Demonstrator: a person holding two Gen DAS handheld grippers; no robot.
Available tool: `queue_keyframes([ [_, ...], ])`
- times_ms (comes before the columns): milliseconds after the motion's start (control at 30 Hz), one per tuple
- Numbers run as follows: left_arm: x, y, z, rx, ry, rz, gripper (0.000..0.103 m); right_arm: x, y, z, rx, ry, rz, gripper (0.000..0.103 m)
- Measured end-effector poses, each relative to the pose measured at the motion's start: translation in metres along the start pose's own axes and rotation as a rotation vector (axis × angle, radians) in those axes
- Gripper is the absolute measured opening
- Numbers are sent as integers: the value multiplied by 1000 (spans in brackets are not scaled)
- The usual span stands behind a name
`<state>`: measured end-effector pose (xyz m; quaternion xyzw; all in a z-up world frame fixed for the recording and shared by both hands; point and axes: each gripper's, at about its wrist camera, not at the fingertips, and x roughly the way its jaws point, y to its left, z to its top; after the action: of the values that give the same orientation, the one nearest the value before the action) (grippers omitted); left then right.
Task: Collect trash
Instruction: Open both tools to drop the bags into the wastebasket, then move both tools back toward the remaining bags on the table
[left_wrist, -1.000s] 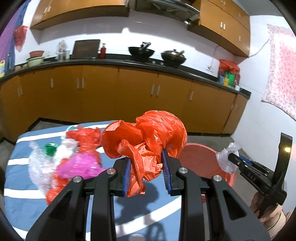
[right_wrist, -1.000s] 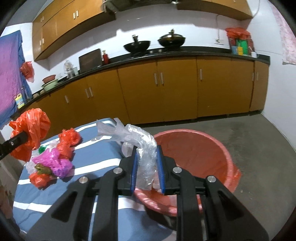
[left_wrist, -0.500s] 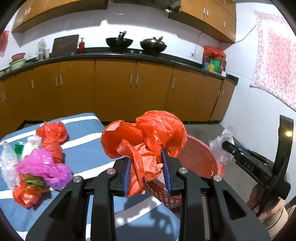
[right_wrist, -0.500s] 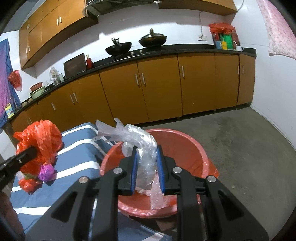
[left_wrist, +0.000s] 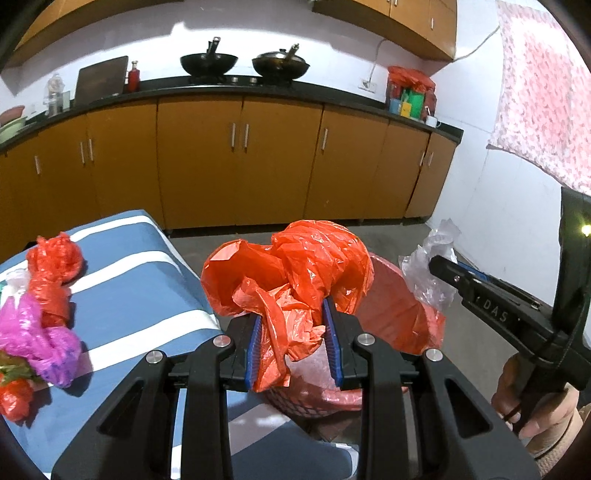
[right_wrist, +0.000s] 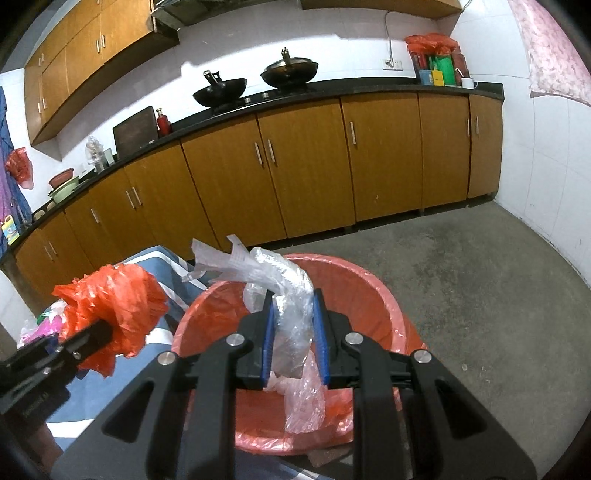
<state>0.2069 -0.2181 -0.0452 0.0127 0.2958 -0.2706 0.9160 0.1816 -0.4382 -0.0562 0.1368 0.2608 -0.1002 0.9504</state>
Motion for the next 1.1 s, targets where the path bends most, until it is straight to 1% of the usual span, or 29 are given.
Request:
queue_keyframes([
  [233, 24, -2, 2, 3, 28, -14, 29, 13, -3, 2, 11, 4, -5, 20],
  [300, 30, -3, 1, 6, 38, -18, 31, 17, -4, 4, 18, 6, -2, 21],
  [333, 33, -3, 2, 4, 43, -20, 33, 19, -5, 5, 22, 8, 3, 25],
  [400, 37, -1, 1, -3, 52, -15, 35, 23, -6, 6, 26, 10, 8, 27],
  [433, 39, 1, 0, -9, 57, -16, 39, 22, -7, 2, 26, 8, 8, 29],
  [467, 39, 3, 0, -15, 61, -15, 42, 23, -7, 2, 26, 10, 11, 35],
  [567, 41, 11, -1, -30, 69, -8, 47, 23, -8, 0, 25, 8, 10, 42],
  [633, 41, 17, -2, -55, 72, -18, 49, 22, -9, -1, 29, 9, 9, 45],
  [700, 41, 21, -3, -75, 74, -34, 49, 21, -9, -2, 31, 11, 4, 46],
  [800, 43, 16, -4, -63, 79, -57, 49, 20, -10, -3, 35, 13, -6, 46],
  [867, 41, 13, -3, -53, 75, -55, 49, 18, -11, -4, 38, 14, -10, 46],
  [967, 34, 20, 1, -71, 63, -46, 49, 14, -10, -4, 29, 11, -13, 46],
  [1000, 29, 26, 2, -82, 56, -39, 51, 12, -8, -4, 21, 9, -16, 46],
  [1067, 18, 38, 3, -106, 34, -11, 59, 9, -7, -2, 13, 6, -13, 49],
  [1100, 10, 45, 2, -116, 22, 7, 61, 7, -4, -1, 10, 1, -10, 50],
])
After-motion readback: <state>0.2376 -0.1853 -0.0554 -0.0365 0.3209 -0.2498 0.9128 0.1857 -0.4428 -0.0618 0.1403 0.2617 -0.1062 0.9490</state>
